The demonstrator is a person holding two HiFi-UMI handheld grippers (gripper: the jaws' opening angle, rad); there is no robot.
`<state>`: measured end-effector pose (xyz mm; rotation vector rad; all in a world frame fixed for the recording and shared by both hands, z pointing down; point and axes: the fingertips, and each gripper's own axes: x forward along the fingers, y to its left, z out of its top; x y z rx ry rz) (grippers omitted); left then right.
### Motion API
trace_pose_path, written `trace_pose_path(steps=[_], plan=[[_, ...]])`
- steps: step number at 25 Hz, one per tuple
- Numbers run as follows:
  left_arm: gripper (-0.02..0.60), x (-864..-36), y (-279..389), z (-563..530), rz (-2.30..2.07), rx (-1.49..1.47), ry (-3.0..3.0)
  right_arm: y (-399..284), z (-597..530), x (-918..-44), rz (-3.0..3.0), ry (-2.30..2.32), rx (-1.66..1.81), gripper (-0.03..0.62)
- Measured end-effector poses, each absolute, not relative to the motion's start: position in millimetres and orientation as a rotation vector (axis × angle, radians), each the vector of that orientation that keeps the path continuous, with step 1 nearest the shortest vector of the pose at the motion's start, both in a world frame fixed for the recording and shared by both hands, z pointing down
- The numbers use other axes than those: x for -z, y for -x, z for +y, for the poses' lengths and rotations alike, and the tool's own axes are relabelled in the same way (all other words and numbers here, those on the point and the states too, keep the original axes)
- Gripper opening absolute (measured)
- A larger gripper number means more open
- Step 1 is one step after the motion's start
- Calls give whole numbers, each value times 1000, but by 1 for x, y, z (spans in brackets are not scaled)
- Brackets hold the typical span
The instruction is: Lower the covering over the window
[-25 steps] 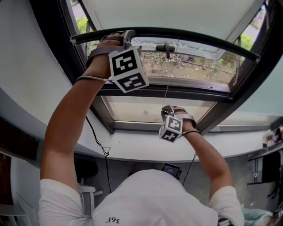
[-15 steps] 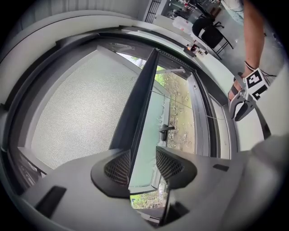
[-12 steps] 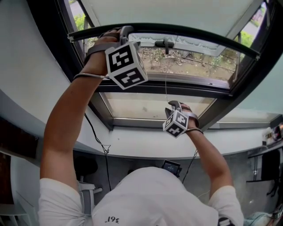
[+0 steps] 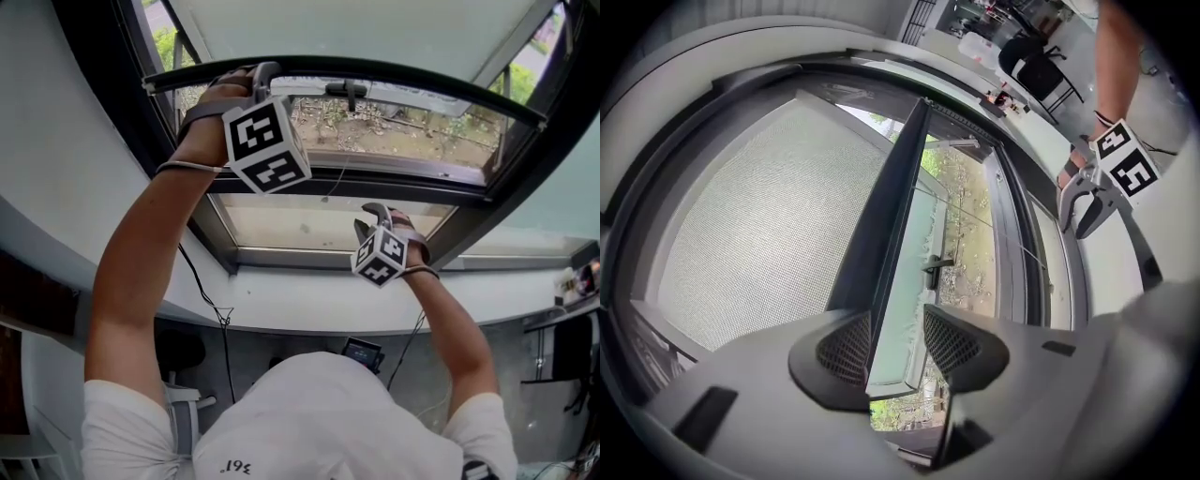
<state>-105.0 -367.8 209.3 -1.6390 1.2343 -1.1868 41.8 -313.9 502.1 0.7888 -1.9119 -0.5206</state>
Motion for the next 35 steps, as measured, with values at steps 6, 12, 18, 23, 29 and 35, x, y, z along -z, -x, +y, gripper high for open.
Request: trace_pose_path(steps=[6,12,18,23,29,35], plan=[[175,-225,107,-366,1224,1223,1653,-42,-321,-462,-1889,-837,665,121],[175,-266,108,-364,1163,1338,1657,-45,-331,-405,-1863,-923,819,121],[175,-283,107,-364,1150,1365,1674,-55,-348,-334,-1790,-1069,1017,120],[175,-285,107,-365,1151,1375,1686,-67,-364,-285,-1657,-1163,1170,121],[175,-286,106,-366,1155,1371,1688,-79,-380,-263,-1502,-1184,1270,120],[176,-288,106,-366,1140,1378,1723,-85,-391,-275,-1492,-1113,1182,121]])
